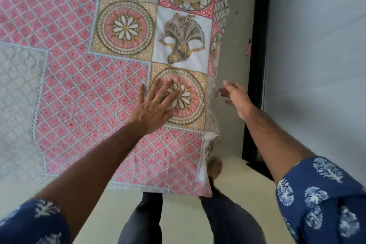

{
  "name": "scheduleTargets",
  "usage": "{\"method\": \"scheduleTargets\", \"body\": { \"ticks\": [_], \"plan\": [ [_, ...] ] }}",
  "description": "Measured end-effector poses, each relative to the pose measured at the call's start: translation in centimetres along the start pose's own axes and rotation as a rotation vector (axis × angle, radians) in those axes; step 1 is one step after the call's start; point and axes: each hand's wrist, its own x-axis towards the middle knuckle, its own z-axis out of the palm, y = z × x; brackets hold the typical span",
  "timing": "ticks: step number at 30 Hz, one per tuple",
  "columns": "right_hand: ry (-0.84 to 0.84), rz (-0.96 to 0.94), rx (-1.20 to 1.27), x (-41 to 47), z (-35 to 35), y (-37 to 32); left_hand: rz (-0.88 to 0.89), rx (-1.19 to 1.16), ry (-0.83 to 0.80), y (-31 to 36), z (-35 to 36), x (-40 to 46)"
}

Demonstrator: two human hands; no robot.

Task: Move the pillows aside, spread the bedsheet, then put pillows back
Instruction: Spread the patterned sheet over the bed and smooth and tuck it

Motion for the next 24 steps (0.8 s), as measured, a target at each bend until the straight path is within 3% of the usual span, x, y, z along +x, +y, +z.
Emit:
{"method": "scheduleTargets", "body": {
  "ticks": [5,9,15,19,22,24],
  "plan": [
    [-0.118,0.129,0.179,5.4,2.0,-5.4,-0.06,0.034,-0.009,-0.4,-0.3,2.6],
    [-0.155,0.173,0.339,11.7,0.8,-5.4,-0.16,0.064,-0.083,0.6,-2.1,4.2],
    [-0.137,0.006,0.213,12.0,-3.0,-8.5,-0.182,0.028,-0.172,0.9,-4.5,6.6],
    [-0.275,0.12,0.206,12.9,-2.0,-8.5,-0.203,-0.059,-0.183,1.5,-4.9,7.9],
    [-0.405,0.247,0.255,13.8,-2.2,-9.7,-0.281,-0.142,-0.098,1.6,-4.5,9.4],
    [-0.46,0.23,0.326,15.8,-3.3,-11.5,-0.337,-0.152,-0.01,1.6,-4.5,11.4]
  ]
}}
